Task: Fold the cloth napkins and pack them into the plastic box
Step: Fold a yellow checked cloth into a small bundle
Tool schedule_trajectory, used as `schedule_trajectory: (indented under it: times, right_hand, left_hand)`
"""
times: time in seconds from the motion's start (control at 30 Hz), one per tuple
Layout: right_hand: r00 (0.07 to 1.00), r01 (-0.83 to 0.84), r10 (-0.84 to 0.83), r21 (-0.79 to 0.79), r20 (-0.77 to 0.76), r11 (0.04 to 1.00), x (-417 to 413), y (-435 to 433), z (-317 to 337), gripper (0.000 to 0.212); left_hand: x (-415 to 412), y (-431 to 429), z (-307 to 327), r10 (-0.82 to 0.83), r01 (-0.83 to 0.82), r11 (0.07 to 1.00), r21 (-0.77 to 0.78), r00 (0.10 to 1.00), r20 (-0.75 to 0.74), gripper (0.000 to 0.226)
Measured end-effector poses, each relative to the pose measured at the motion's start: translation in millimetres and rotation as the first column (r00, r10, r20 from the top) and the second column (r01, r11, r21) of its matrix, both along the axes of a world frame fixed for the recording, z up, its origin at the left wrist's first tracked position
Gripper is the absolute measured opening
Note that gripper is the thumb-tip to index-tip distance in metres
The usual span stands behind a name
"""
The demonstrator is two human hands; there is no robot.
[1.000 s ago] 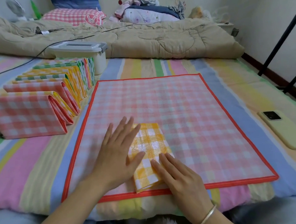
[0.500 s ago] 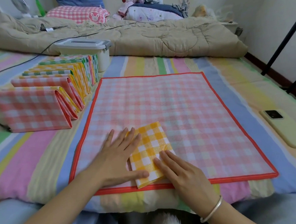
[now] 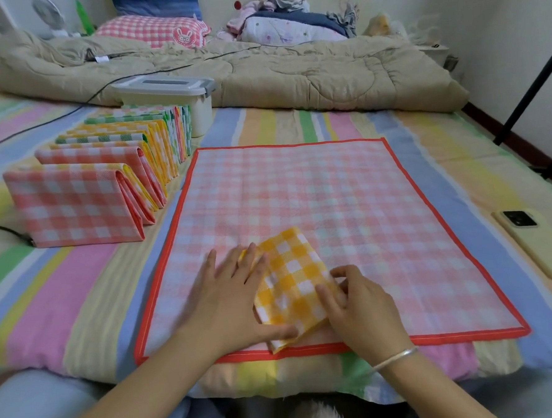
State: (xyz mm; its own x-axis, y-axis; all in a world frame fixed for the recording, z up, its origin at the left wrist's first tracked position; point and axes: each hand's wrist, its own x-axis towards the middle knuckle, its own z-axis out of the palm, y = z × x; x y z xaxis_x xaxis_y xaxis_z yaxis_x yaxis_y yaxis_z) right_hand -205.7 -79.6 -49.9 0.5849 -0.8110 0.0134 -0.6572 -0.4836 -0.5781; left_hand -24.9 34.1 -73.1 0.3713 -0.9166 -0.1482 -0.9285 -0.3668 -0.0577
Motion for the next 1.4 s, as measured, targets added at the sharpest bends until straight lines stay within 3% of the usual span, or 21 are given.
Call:
schedule_trajectory:
  times: [0.1,0.17,0.23,0.3,0.43,0.57,0.73,0.83,0.93,1.07,1.2,1.4]
  right_hand:
    - [0.919,0.033,-0.203,0.445,0.339,0.895,12,-3,3,0.017]
    - [0.831,-0.020,-0.332,0.621,0.446,0.784,20,0,-1,0.015]
    - [0.790,-0.040,-0.339,0.595,0.510,0.802,25,0,-7,0.013]
    - [0.760,-0.038,-0.319,0.529,0.566,0.848,29,-4,-7,0.015]
    - [0.767,-0.128,-0.181,0.424,0.615,0.897,35,-15,6,0.020]
    - [0.768,-0.351,0.068,0.331,0.636,0.876,60,-8,28,0.015]
    - [0.736,-0.503,0.270,0.235,0.620,0.832,117,13,55,0.014]
    - [0.757,-0.523,0.283,0.286,0.589,0.803,158,29,53,0.008]
    - [0.800,-0.505,0.346,0.240,0.490,0.829,196,50,43,0.020]
    - [0.841,-0.415,0.333,0.114,0.427,0.903,239,77,38,0.022]
    - [0.879,-0.288,0.227,0.086,0.420,0.954,280,86,31,0.020]
    - [0.920,-0.168,0.117,0.108,0.373,0.980,317,64,24,0.017]
  left_hand:
    - [-14,-5,-1,0.159,-0.159,0.986,-0.057,0.987,-0.017,0.135]
    - [-21,-10,-1,0.241,-0.244,0.967,-0.073,0.969,-0.049,0.138]
    - [-24,-16,1,0.263,-0.270,0.958,-0.097,0.961,-0.087,0.140]
    - [-19,-19,10,0.263,-0.293,0.929,-0.225,0.952,-0.155,0.135]
    - [17,-16,27,0.192,-0.464,0.658,-0.593,0.865,-0.463,0.101]
    - [54,-7,43,0.053,-0.621,0.463,-0.633,0.732,-0.679,0.067]
    - [89,27,49,0.113,-0.633,0.099,-0.767,0.773,-0.624,0.027]
    - [122,57,51,0.137,-0.600,-0.071,-0.797,0.786,-0.603,0.031]
    - [162,88,52,0.198,-0.551,-0.180,-0.815,0.791,-0.579,0.036]
    - [203,111,51,0.245,-0.531,-0.162,-0.832,0.795,-0.555,0.031]
    - [213,122,35,0.344,-0.493,-0.108,-0.863,0.796,-0.498,0.054]
    - [198,111,-7,0.353,-0.449,0.247,-0.859,0.867,-0.351,0.057]
